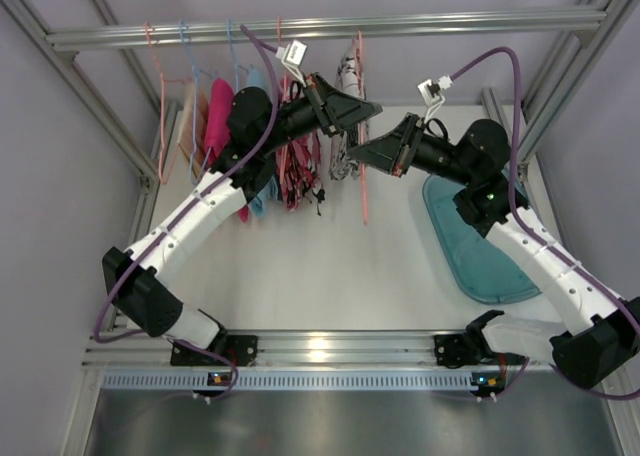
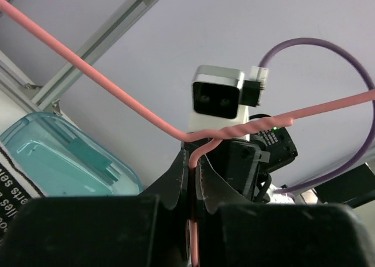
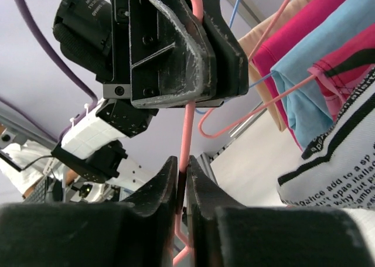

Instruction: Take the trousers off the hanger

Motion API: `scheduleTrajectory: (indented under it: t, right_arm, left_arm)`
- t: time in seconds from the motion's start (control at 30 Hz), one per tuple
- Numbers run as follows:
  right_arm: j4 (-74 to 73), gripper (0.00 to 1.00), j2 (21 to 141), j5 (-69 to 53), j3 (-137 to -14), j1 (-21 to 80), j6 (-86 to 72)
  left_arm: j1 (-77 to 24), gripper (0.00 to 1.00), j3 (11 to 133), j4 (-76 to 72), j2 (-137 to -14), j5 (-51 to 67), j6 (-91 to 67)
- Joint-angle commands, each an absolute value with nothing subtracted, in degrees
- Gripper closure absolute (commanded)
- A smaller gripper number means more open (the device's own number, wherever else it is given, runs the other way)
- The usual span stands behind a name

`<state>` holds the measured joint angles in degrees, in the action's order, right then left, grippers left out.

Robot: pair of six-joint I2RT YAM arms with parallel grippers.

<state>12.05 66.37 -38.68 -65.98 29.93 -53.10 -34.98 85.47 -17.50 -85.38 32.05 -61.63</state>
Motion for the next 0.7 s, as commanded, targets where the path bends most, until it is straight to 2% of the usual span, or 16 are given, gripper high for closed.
scheduleTrajectory:
  t: [0.0, 0.07, 0.1, 0.13, 0.17, 0.2, 0.3, 0.5, 0.67]
  right_arm:
    - [17.94, 0.75, 63.02, -35.86, -67.76, 29.18, -45.45]
    - [17.93, 0.48, 62.06, -34.46, -66.63, 28.57, -44.21]
    - [18.36, 0.30, 61.35, -33.76, -65.84, 28.13, -43.08]
    - [18.63, 0.17, 59.69, -31.84, -64.09, 27.25, -42.72]
    - [18.37, 0.08, 58.63, -30.60, -63.20, 26.55, -42.37]
    - [18.11, 0.04, 57.49, -29.02, -62.32, 26.02, -41.06]
    - [15.21, 0.01, 52.49, -25.32, -59.95, 24.35, -34.06]
    - [4.41, 0.01, 45.37, -21.71, -55.57, 23.91, -14.79]
    - [6.85, 0.01, 39.12, -21.09, -45.98, 24.08, -7.22]
  left_arm:
    - [-35.42, 1.00, 86.13, -23.82, -84.20, 31.82, -63.10]
    - [-35.33, 1.00, 86.83, -23.73, -84.29, 31.47, -63.72]
    - [-35.33, 1.00, 87.10, -23.64, -84.29, 31.38, -64.07]
    - [-35.33, 1.00, 87.27, -23.64, -84.37, 31.46, -64.51]
    - [-35.33, 1.00, 87.54, -23.56, -84.29, 31.64, -64.69]
    - [-35.25, 1.00, 87.63, -23.47, -84.20, 31.73, -64.77]
    - [-35.24, 1.00, 87.71, -23.47, -84.02, 32.52, -65.74]
    - [-35.24, 1.00, 89.91, -23.47, -84.81, 32.78, -68.29]
    - [-35.33, 1.00, 92.28, -23.03, -86.30, 33.13, -69.08]
